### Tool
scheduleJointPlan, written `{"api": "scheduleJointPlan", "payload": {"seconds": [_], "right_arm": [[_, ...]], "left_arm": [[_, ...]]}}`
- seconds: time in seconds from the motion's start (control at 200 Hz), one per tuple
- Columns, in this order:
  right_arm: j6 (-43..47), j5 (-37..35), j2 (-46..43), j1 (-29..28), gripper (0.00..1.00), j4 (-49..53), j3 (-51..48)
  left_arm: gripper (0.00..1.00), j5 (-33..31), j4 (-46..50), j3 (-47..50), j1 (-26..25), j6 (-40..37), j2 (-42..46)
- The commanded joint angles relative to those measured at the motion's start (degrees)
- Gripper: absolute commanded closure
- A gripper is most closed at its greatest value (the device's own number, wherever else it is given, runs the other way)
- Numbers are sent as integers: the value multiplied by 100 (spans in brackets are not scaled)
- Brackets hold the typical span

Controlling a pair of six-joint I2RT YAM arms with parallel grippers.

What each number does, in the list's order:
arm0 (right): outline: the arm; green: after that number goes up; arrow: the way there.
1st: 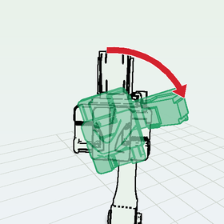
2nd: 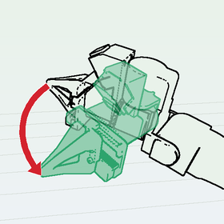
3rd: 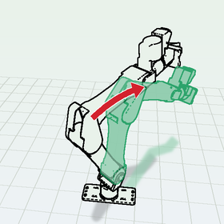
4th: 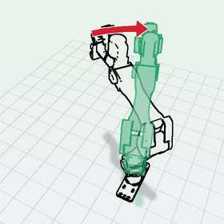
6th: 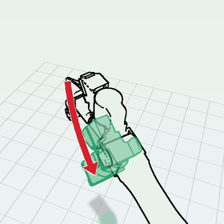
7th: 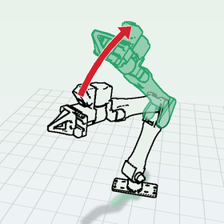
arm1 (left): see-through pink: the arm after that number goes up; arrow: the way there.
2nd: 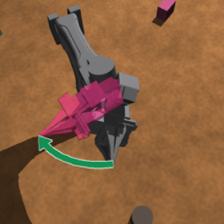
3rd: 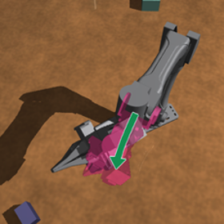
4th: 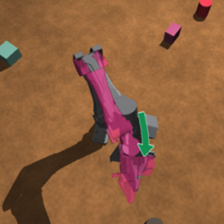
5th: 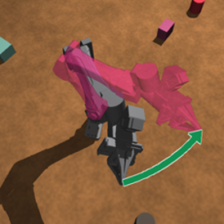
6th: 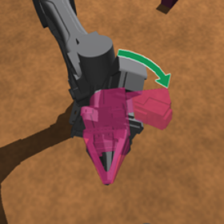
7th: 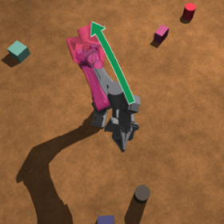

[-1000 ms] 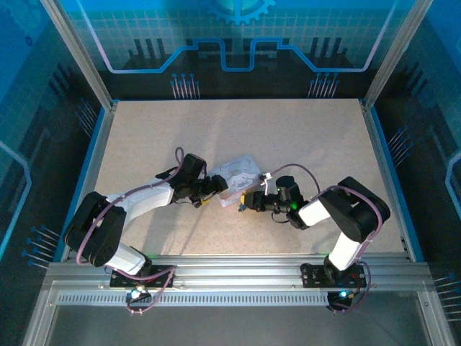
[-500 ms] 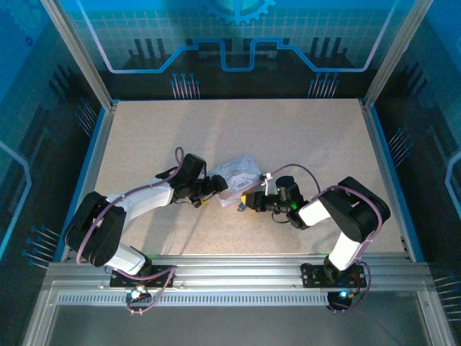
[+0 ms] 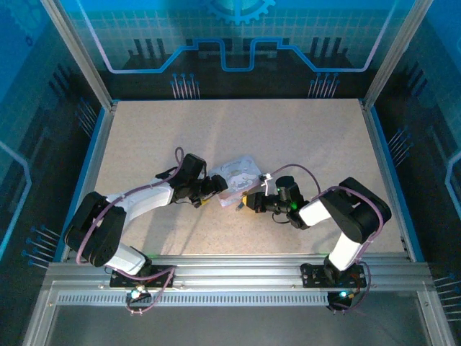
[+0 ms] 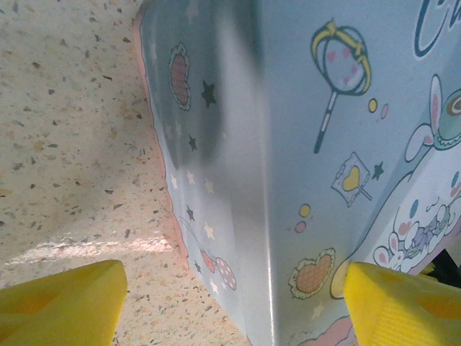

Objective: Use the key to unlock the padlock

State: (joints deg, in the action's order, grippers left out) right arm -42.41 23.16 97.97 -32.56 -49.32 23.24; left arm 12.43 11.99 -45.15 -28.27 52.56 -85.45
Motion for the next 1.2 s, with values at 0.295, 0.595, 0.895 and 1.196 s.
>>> {"api": "scheduleJointPlan", "payload": {"seconds": [0.295, 0.595, 0.895, 1.196], "right_arm": [[-241, -25, -355, 123, 93, -121, -249], [-833, -153, -485, 227, 93, -369, -282], [-1559, -521, -728, 219, 93, -330, -345], [-959, -647, -1538, 223, 92, 1256, -233]], "left_arm": [[20, 1, 594, 165, 3, -14, -68], [20, 58, 515, 448, -2, 113, 98], [20, 106, 437, 462, -3, 120, 188], [19, 52, 413, 371, 0, 83, 523]]}}
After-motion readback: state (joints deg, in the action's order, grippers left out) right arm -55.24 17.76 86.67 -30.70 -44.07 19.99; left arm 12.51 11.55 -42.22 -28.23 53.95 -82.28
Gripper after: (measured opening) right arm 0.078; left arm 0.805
